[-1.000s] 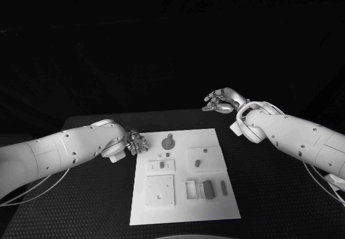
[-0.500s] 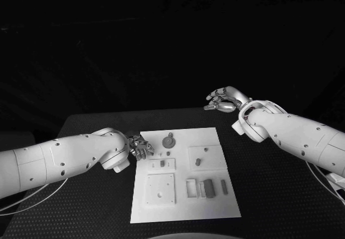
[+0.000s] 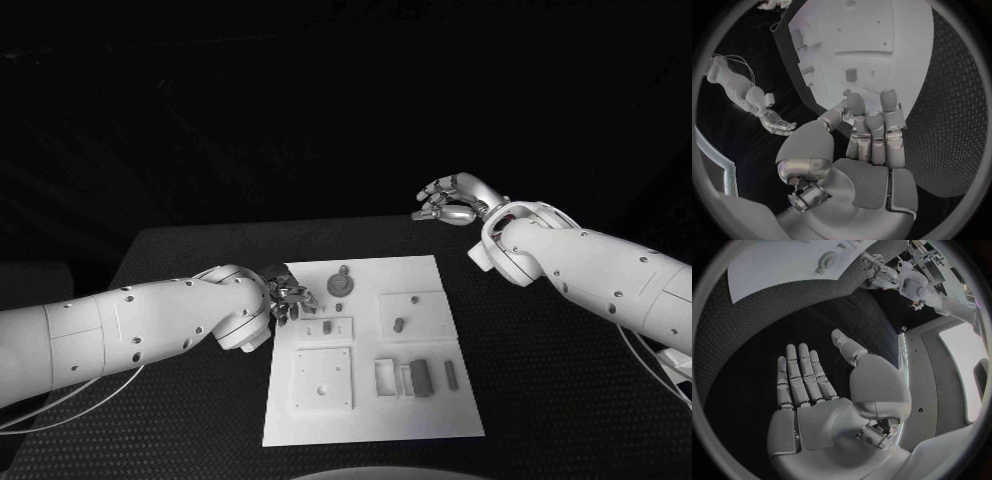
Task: Assemble the parts on the task board
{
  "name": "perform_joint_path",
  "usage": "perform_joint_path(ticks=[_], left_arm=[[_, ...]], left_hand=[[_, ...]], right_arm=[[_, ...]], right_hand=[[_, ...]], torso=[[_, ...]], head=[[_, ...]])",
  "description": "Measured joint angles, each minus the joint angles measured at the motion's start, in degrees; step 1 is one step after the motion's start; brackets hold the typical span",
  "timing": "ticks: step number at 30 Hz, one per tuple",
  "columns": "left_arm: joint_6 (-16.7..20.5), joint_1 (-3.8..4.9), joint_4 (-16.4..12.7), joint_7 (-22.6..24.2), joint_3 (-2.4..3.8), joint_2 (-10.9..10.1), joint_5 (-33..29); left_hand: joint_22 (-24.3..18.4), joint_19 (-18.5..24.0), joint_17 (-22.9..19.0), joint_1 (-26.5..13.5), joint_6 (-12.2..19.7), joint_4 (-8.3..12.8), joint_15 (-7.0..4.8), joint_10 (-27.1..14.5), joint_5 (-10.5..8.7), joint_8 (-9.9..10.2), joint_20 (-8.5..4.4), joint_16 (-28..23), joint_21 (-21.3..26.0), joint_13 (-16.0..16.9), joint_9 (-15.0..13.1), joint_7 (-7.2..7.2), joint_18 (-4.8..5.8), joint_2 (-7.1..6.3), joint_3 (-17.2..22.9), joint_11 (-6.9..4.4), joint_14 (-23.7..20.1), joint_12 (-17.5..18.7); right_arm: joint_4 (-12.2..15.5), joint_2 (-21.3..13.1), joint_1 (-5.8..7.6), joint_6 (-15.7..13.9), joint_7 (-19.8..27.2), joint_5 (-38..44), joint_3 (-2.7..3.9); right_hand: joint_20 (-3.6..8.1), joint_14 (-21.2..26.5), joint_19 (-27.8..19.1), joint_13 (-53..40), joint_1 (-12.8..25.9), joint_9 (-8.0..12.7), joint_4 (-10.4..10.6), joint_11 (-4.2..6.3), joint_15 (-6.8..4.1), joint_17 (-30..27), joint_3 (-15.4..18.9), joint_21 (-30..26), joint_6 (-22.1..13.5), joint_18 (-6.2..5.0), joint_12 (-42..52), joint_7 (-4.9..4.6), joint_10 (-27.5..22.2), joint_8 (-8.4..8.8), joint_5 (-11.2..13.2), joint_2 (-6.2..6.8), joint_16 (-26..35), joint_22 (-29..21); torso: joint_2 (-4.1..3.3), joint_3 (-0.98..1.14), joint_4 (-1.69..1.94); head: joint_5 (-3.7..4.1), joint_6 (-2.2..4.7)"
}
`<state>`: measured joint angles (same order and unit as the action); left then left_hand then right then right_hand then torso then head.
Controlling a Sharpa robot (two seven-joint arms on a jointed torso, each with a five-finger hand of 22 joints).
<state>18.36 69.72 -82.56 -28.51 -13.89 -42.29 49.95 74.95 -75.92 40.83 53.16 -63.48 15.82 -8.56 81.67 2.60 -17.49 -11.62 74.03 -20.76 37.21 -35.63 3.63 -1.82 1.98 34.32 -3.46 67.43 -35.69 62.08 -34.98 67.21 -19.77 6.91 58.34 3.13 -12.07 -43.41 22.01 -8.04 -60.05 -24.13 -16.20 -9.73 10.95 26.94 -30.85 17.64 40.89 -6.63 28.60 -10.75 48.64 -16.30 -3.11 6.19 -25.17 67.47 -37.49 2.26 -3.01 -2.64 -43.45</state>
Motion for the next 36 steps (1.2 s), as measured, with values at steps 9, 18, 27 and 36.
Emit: perform_joint_path(ticks=[9, 18, 27, 36], left_arm=[[0.6, -1.22, -0.16, -2.57, 0.0, 0.06, 0.46], [0.83, -2.24, -0.04, -3.65, -0.01, 0.23, 0.88], [0.74, -2.44, -0.14, -4.01, 0.0, 0.27, 2.74], [0.31, -2.85, -0.27, -4.31, 0.0, 0.3, 4.83]], left_hand=[[-0.01, 0.29, -0.3, -0.64, 0.2, 0.32, -0.48, -0.95, -0.02, 0.25, -0.8, 1.15, -3.02, 2.85, 0.41, -0.21, 0.05, 0.64, 0.31, -0.25, -0.48, -1.93], [-0.01, 0.61, -0.65, -1.06, 0.04, 0.32, -0.48, -1.17, -0.11, 0.69, -1.11, 1.18, -3.99, 3.33, 0.44, -0.06, 0.09, 1.06, 0.31, -0.07, -0.48, -2.2], [-0.02, 1.01, -1.01, -1.99, 0.02, -0.18, -0.47, -1.25, 0.1, 0.23, -1.5, 1.59, -5.02, 3.96, 0.42, -0.06, 0.15, 0.79, 0.48, -0.15, -0.48, -2.46], [-0.02, 1.13, -1.21, -2.45, -0.1, -0.42, -0.47, -1.32, 0.1, 0.0, -1.61, 2.25, -5.77, 4.63, 0.28, -0.18, 0.34, 0.33, 0.72, -0.23, -0.47, -3.08]], right_arm=[[0.03, -0.12, 0.0, 0.0, -0.01, 0.0, 0.0], [0.05, -0.16, 0.0, 0.0, -0.02, 0.0, 0.0], [0.05, -0.17, 0.0, 0.01, -0.02, 0.0, 0.0], [0.07, -0.18, 0.0, 0.01, -0.02, 0.0, 0.0]], right_hand=[[0.0, 0.0, 0.0, 0.0, 0.0, 0.0, 0.0, 0.0, 0.0, 0.05, 0.0, 0.0, 0.0, 0.0, 0.0, 0.0, 0.0, 0.0, 0.0, 0.0, 0.0, 0.06], [0.0, 0.0, 0.0, 0.05, 0.0, 0.04, 0.0, 0.0, 0.0, 0.05, 0.0, 0.0, 0.0, 0.0, 0.0, 0.0, 0.0, -0.21, 0.0, 0.0, 0.22, 0.12], [0.0, 0.0, 0.0, 0.05, 0.0, 0.04, 0.0, 0.0, 0.0, 0.1, 0.0, 0.0, 0.0, 0.0, 0.0, 0.0, 0.0, -0.21, 0.0, 0.0, 0.22, 0.11], [0.0, 0.0, 0.0, 0.09, 0.0, 0.04, 0.0, 0.0, 0.0, 0.1, 0.0, 0.0, 0.0, 0.0, 0.0, 0.0, 0.0, -0.21, 0.0, 0.0, 0.22, 0.17]], torso=[[-0.03, 0.02, -0.04], [-0.04, 0.02, -0.02], [-0.06, -0.02, -0.02], [-0.07, -0.02, -0.02]], head=[[-0.03, -0.34], [-0.03, -0.57], [0.04, -0.83], [0.04, -1.03]])
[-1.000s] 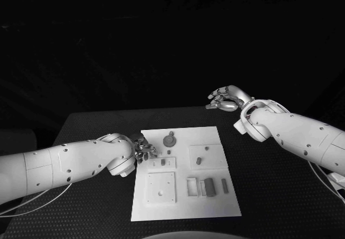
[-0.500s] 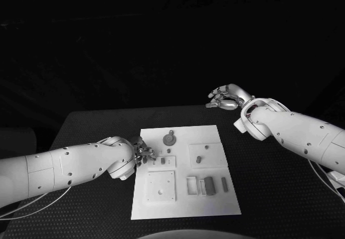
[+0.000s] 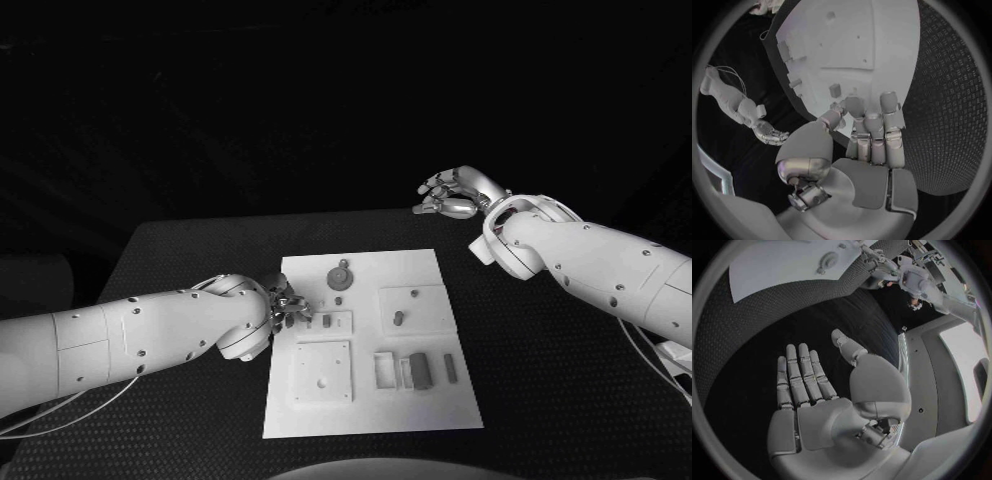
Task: Assemble the parts on the task board
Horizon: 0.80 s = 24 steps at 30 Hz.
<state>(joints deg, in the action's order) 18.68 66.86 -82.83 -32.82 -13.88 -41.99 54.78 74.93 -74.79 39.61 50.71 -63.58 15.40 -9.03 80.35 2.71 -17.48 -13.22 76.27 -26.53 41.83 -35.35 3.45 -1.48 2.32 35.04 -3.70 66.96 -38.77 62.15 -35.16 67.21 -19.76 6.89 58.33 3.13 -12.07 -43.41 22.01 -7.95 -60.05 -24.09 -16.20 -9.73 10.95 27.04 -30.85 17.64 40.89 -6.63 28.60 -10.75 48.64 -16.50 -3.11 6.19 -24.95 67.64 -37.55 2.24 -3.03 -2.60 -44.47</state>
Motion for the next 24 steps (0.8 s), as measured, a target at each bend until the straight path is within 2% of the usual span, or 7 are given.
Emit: perform_joint_path(ticks=[9, 18, 24], left_arm=[[-1.12, -0.2, -0.48, -0.35, -0.01, -0.04, 2.78], [-2.15, -0.33, -0.79, -0.51, -0.01, 0.02, 6.08], [-2.64, -0.37, -0.81, -0.62, 0.0, 0.02, 7.37]], left_hand=[[-0.01, 0.27, -0.22, -0.82, -0.29, -0.78, 0.0, -0.11, 0.0, -0.36, -0.3, 0.67, -0.99, 0.66, -0.09, -0.29, 0.28, -0.82, 0.01, -0.17, 0.0, -0.64], [-0.01, 0.17, -0.39, -1.13, -0.56, -1.42, -0.59, 0.12, 0.0, -1.33, -0.81, 1.61, -2.16, 1.78, -0.61, -0.56, 0.45, -1.13, 0.31, -0.71, 0.18, -2.04], [-0.01, 0.17, -0.45, -1.2, -0.6, -1.42, -0.59, 0.1, -0.01, -1.77, -0.81, 2.3, -2.81, 2.27, -0.64, -0.6, 0.49, -1.21, 0.31, -0.75, 0.19, -2.69]], right_arm=[[0.0, 0.0, 0.0, 0.0, 0.0, 0.0, 0.0], [0.01, -0.01, 0.0, 0.0, 0.0, -0.01, 0.0], [0.01, -0.03, 0.0, 0.0, 0.0, -0.01, 0.0]], right_hand=[[0.0, 0.0, 0.0, 0.0, 0.0, 0.0, 0.0, 0.0, 0.0, 0.06, 0.0, 0.0, 0.0, 0.0, 0.0, 0.0, 0.0, 0.0, 0.0, 0.0, 0.0, 0.01], [0.0, 0.0, 0.0, 0.05, 0.0, 0.05, 0.0, 0.0, 0.0, 0.11, 0.0, 0.0, 0.0, 0.0, 0.0, 0.0, 0.0, 0.0, 0.0, 0.0, 0.0, 0.05], [0.0, 0.0, 0.0, 0.05, 0.0, 0.04, 0.0, 0.0, 0.0, 0.11, 0.0, 0.0, 0.0, 0.0, 0.0, 0.0, 0.0, 0.0, 0.0, 0.0, 0.0, 0.05]], torso=[[0.01, -0.02, -0.01], [0.02, -0.02, -0.01], [0.03, 0.0, -0.01]], head=[[0.0, -0.18], [0.05, -0.29], [0.01, -0.37]])
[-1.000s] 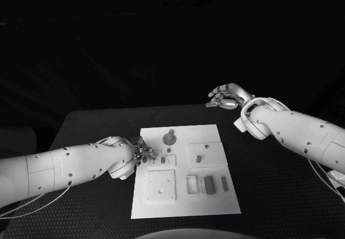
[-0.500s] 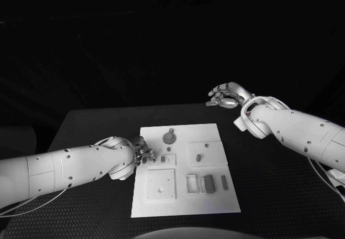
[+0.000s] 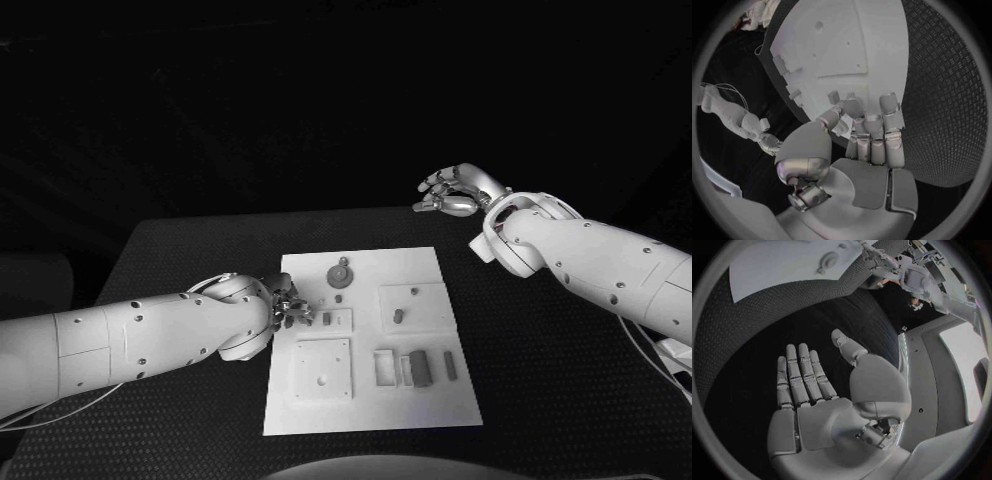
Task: Assemble the parts on the task board
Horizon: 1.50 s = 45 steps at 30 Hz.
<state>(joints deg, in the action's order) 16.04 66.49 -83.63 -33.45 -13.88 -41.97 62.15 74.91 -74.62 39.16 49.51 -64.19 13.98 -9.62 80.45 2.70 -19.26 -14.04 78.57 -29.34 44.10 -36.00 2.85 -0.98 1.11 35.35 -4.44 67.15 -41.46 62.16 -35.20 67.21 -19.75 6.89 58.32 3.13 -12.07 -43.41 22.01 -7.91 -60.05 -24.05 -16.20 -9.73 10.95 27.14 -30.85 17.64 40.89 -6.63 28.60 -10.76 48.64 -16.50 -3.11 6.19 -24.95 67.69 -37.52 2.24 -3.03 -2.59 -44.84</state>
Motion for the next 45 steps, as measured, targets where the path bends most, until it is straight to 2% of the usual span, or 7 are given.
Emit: perform_joint_path(ticks=[9, 18, 28, 45], left_arm=[[-0.46, -0.15, 0.23, -0.24, 0.0, 0.26, 2.45], [-0.57, -0.63, 0.48, -0.35, 0.04, 0.54, 6.02], [-1.41, -0.71, 0.33, -0.39, 0.08, 0.69, 8.29], [-2.77, -0.72, -0.36, -0.42, 0.27, 0.78, 10.16]], left_hand=[[0.0, -0.22, -0.12, -0.67, -0.22, 0.0, -0.21, 0.14, -0.01, -0.76, -0.22, 0.82, -0.88, 0.68, -0.32, -0.22, 0.03, -0.06, -0.01, -0.31, 0.21, -1.09], [-0.01, -0.23, -0.2, -1.01, -0.3, 0.0, -0.32, 0.24, -0.06, -1.34, -0.21, 1.69, -1.77, 1.11, -0.33, -0.3, 0.05, 0.28, -0.01, -0.4, 0.33, -1.75], [0.04, -0.43, -0.27, -1.51, -0.47, 0.0, -0.42, 0.63, -0.11, -1.83, -0.4, 2.54, -2.64, 1.52, -0.36, -0.47, 0.07, 0.78, -0.02, -0.79, 0.47, -2.81], [0.02, -0.43, -0.55, -2.24, -0.56, 0.89, -0.42, 0.83, 1.06, -2.54, -0.39, 3.49, -3.55, 1.67, -0.18, -0.56, 0.09, 1.38, 0.85, -1.0, 0.64, -3.47]], right_arm=[[0.0, -0.01, 0.0, 0.0, 0.0, -0.01, 0.0], [0.0, -0.01, 0.0, 0.0, 0.0, -0.02, 0.0], [-0.01, -0.01, 0.0, 0.0, 0.0, -0.03, 0.0], [-0.06, 0.04, -0.01, 0.02, 0.01, -0.05, 0.0]], right_hand=[[0.0, 0.0, 0.0, 0.06, 0.0, 0.0, 0.0, 0.0, 0.0, 0.06, 0.0, -0.23, 0.0, 0.0, 0.0, 0.0, 0.0, 0.0, 0.0, 0.0, 0.0, 0.05], [0.0, 0.0, 0.0, 0.05, 0.0, 0.0, 0.0, 0.0, 0.0, 0.05, 0.0, -0.23, -0.2, 0.0, 0.0, -0.19, 0.0, 0.0, 0.0, 0.0, 0.0, 0.1], [0.0, 0.0, 0.0, 0.11, 0.0, 0.04, 0.0, 0.0, 0.0, 0.1, 0.0, -0.23, -0.19, 0.0, 0.0, -0.19, 0.0, 0.0, 0.0, 0.0, 0.23, 0.1], [0.0, 0.0, 0.0, 0.15, 0.06, 0.03, 0.0, 0.0, 0.0, 0.15, 0.0, -0.23, -0.19, -0.01, 0.0, -0.19, 0.0, 0.0, 0.0, 0.05, 0.23, 0.18]], torso=[[0.0, 0.04, 0.0], [0.0, 0.07, 0.0], [0.01, 0.04, -0.01], [0.01, 0.0, 0.0]], head=[[-0.07, -0.09], [-0.09, -0.15], [-0.02, -0.27], [0.02, -0.47]])
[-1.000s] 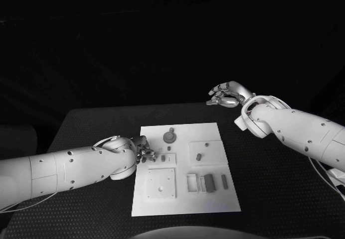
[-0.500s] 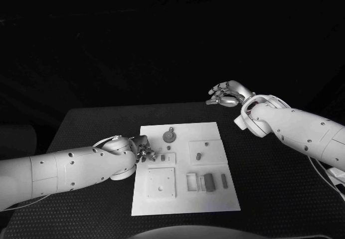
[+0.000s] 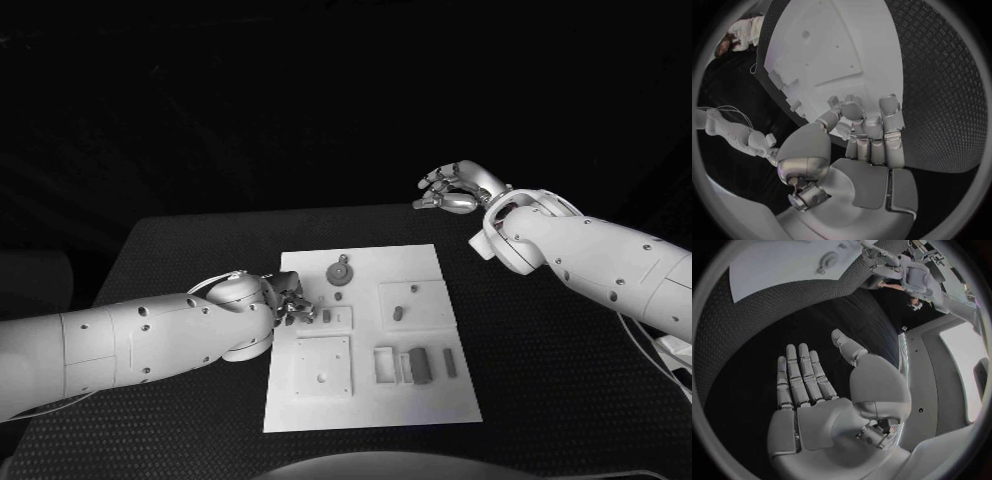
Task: Assemble the parts on the task board
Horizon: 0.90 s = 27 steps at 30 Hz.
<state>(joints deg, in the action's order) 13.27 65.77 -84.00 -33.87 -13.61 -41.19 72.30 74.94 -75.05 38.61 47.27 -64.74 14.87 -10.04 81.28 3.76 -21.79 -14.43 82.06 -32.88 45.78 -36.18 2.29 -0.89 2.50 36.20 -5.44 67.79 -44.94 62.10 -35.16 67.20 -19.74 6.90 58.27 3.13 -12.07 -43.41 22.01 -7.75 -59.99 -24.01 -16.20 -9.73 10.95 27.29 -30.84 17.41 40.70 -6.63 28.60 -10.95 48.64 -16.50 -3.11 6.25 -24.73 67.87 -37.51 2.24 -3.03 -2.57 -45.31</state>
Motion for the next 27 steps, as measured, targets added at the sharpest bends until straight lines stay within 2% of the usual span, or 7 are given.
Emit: perform_joint_path(ticks=[10, 15, 27], left_arm=[[-0.42, -0.03, 0.34, 0.0, 0.0, -0.05, 0.21], [-0.89, -0.01, 0.35, 0.0, 0.02, -0.07, 0.39], [-1.71, 0.01, 0.28, -0.18, 0.06, -0.12, 0.87]], left_hand=[[-0.01, 0.0, -0.22, 0.01, 0.0, 0.8, 0.01, 0.0, 0.41, 0.01, 0.01, 0.29, -0.41, -0.01, 0.26, 0.0, 0.01, 0.01, 0.66, 0.0, 0.01, -0.24], [-0.01, 0.0, -0.41, -0.32, 0.0, 1.06, -0.12, 0.0, 3.17, -0.5, 0.01, 1.01, -1.11, -0.01, 0.34, 0.0, 0.01, 0.34, 0.76, 0.0, -0.12, -0.67], [-0.02, 0.24, -0.63, -0.53, 0.0, 1.16, -0.21, 0.0, 5.27, -0.87, -0.2, 1.36, -1.78, -0.02, 0.45, 0.0, 0.03, 0.56, 0.7, 0.0, -0.21, -1.33]], right_arm=[[0.0, -0.02, 0.0, 0.0, 0.0, -0.01, 0.0], [-0.01, 0.01, 0.0, 0.01, 0.0, -0.01, 0.0], [0.06, -0.01, -0.03, 0.02, 0.0, -0.03, 0.0]], right_hand=[[0.0, 0.0, 0.0, 0.05, 0.18, 0.05, 0.0, 0.0, 0.0, 0.05, 0.0, 0.0, 0.0, 0.0, 0.0, 0.0, 0.0, 0.0, 0.0, 0.18, 0.0, 0.03], [0.0, 0.0, 0.0, 0.05, 0.17, 0.05, 0.0, 0.0, 0.0, 0.05, 0.0, 0.0, 0.0, 0.0, 0.0, 0.0, 0.0, 0.0, 0.0, 0.17, 0.0, 0.08], [0.0, 0.0, 0.0, 0.1, 0.17, 0.04, 0.0, 0.0, 0.0, 0.1, 0.0, -0.22, 0.0, 0.0, 0.0, 0.0, 0.0, 0.0, 0.0, 0.17, 0.0, 0.13]], torso=[[0.0, 0.0, 0.01], [0.0, 0.0, 0.01], [0.0, 0.01, 0.02]], head=[[0.03, 0.09], [0.03, 0.05], [0.05, -0.05]])
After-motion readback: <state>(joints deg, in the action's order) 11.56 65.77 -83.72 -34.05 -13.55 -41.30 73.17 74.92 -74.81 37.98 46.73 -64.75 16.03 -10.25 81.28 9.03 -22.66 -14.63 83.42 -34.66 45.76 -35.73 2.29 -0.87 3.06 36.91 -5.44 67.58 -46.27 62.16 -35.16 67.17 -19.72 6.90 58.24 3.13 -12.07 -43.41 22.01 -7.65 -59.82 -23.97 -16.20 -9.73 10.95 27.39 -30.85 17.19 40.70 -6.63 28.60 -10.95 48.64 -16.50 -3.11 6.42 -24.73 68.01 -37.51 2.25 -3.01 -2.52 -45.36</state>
